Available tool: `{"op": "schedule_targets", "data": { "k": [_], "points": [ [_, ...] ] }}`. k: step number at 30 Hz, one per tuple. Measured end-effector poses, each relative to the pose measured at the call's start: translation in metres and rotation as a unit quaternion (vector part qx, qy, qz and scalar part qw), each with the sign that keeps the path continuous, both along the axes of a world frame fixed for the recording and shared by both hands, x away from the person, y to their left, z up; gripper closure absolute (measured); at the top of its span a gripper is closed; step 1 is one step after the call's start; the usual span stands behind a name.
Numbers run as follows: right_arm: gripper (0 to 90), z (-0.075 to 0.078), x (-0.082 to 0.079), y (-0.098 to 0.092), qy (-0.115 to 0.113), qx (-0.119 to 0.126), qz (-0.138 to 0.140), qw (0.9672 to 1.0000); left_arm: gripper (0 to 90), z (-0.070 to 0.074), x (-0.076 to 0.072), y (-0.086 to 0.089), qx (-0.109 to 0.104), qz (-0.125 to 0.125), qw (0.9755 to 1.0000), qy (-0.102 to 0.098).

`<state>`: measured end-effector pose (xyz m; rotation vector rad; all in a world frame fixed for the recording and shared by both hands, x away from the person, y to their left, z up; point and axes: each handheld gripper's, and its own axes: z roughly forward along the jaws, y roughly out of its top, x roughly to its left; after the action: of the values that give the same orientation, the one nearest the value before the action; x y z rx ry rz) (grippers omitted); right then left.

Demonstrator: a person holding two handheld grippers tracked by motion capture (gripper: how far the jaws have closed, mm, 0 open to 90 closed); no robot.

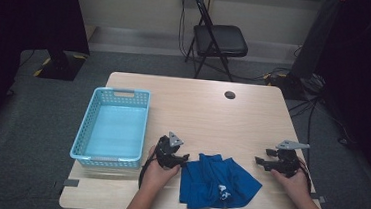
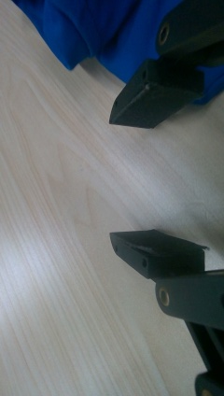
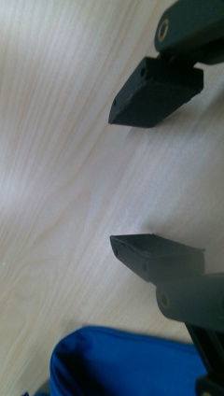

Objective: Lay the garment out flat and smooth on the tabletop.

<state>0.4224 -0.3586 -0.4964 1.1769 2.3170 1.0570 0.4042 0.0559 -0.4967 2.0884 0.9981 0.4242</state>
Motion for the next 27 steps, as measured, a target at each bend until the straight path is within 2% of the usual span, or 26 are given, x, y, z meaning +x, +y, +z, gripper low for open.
{"op": "schedule_targets", "data": {
  "k": [6,13,20,22,27],
  "points": [
    [40.1,0.004,-0.004,0.003,0.006,0.0,0.024,0.9997,39.0,0.009,-0.004,0.001,-0.021,-0.017,0.9996,0.006],
    [41.7,0.01,-0.008,0.004,0.008,0.009,0.037,0.9992,39.7,0.015,-0.008,0.0,-0.039,-0.026,0.9988,0.011],
    [39.0,0.014,-0.013,0.01,0.003,0.003,0.049,0.9988,39.7,0.017,-0.01,-0.005,-0.039,-0.036,0.9985,0.015],
    [39.3,0.015,-0.014,0.01,0.003,0.001,0.053,0.9986,37.0,0.018,-0.01,-0.006,-0.037,-0.035,0.9985,0.02],
    [37.0,0.016,-0.015,0.009,0.003,0.005,0.055,0.9984,32.3,0.019,-0.01,-0.005,-0.049,-0.026,0.9979,0.032]
  ]
}}
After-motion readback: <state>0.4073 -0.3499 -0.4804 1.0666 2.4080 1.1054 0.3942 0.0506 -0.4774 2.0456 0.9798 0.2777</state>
